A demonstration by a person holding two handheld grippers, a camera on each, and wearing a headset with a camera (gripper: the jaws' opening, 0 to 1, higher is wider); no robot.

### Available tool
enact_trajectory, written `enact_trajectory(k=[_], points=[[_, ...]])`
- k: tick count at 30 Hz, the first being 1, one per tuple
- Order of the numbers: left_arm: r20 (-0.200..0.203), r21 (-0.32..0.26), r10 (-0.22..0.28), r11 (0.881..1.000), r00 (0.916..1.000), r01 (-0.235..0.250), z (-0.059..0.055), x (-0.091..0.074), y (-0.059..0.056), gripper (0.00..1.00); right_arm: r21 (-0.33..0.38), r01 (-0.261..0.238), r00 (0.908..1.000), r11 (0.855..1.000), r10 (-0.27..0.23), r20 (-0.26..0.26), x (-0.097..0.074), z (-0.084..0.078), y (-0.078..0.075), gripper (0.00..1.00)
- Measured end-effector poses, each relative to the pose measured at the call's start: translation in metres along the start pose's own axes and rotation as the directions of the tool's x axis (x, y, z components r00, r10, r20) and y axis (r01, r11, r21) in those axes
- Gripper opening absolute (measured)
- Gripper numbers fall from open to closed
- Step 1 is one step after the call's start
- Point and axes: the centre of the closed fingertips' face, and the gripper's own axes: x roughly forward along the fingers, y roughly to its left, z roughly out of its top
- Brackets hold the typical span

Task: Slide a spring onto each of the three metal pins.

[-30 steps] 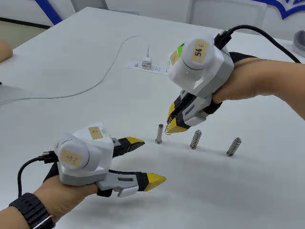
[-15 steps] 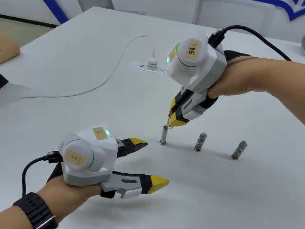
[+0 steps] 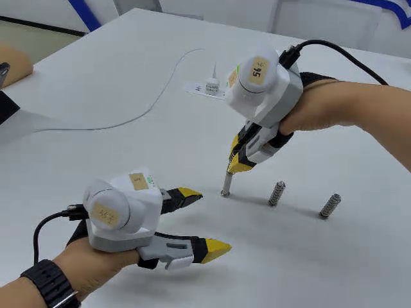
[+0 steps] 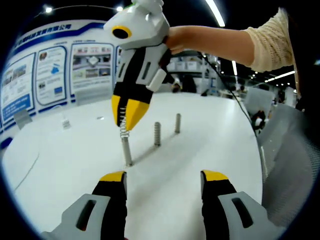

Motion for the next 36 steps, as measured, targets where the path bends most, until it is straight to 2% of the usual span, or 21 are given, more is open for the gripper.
enact_trajectory(k=[20, 36], points=[[-0.001, -0.008, 0.007, 1.000, 1.0000, -0.007, -0.002, 0.000, 0.002, 0.60, -0.003, -0.045, 0.9968, 0.999, 0.045, -0.066, 0.025, -0.006, 0.008, 0.13], [-0.004, -0.015, 0.012, 1.000, 0.9999, -0.012, -0.003, -0.001, 0.005, 0.59, 0.030, -0.059, 0.9949, 0.998, 0.062, -0.080, 0.045, -0.019, 0.016, 0.13]])
